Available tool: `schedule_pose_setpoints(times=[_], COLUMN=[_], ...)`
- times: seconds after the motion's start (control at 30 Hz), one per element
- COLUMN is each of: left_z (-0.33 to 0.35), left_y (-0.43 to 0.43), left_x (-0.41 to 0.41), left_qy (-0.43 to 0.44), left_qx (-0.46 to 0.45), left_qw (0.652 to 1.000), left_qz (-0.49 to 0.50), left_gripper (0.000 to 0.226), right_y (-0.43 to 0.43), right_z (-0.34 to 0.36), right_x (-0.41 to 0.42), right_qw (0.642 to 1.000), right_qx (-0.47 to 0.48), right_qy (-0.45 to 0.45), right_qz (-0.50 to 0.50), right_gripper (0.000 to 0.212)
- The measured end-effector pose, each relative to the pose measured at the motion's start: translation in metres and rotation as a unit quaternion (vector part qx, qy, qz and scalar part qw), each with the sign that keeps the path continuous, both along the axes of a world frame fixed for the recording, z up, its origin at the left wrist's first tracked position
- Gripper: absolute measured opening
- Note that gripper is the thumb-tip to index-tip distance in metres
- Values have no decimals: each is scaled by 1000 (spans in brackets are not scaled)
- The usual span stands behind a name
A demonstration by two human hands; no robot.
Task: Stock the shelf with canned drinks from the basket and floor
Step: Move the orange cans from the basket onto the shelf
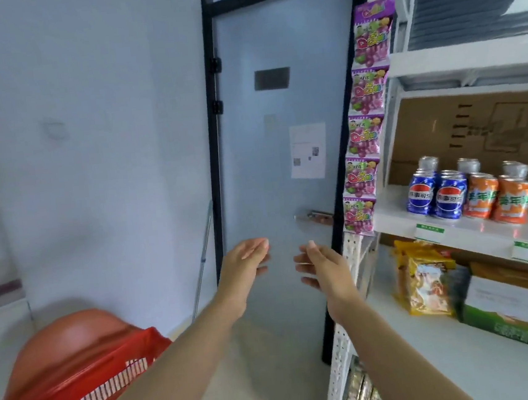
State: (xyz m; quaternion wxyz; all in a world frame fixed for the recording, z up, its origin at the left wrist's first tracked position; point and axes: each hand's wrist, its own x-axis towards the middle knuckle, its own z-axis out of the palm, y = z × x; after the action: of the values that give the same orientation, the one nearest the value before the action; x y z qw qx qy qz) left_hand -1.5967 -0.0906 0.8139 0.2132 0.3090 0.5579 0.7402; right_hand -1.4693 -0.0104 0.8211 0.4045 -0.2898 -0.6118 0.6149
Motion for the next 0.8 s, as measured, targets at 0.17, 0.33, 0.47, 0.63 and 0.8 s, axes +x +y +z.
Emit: schedule_pose_setpoints(times=[0.17,0.33,0.47,0.63,0.8], left_z=[-11,-32,-52,-96,-153], left_y=[-94,-180,-225,-254,-247], left_x=[-107,-199,-257,-310,-358], left_qy=[-17,-49,-67,-101,-134], left_qx=[-11,-15,-15,-43,-95], left_qw=[998,988,976,956,933], left_qz=[63,147,209,273,320], left_gripper=[18,9,12,19,30], right_y=[-73,-145,-176,-188,-166], right_z=[-9,-28,-45,-90,-159], right_x=[-122,-229,-294,-367,-436], right_qw=[997,986,973,949,925], right_qx=[-10,-22,-31,-60,-67], right_qy=[9,-3,-21,-51,-107], right_qz=[73,167,229,304,359], right_gripper=[22,26,29,25,25])
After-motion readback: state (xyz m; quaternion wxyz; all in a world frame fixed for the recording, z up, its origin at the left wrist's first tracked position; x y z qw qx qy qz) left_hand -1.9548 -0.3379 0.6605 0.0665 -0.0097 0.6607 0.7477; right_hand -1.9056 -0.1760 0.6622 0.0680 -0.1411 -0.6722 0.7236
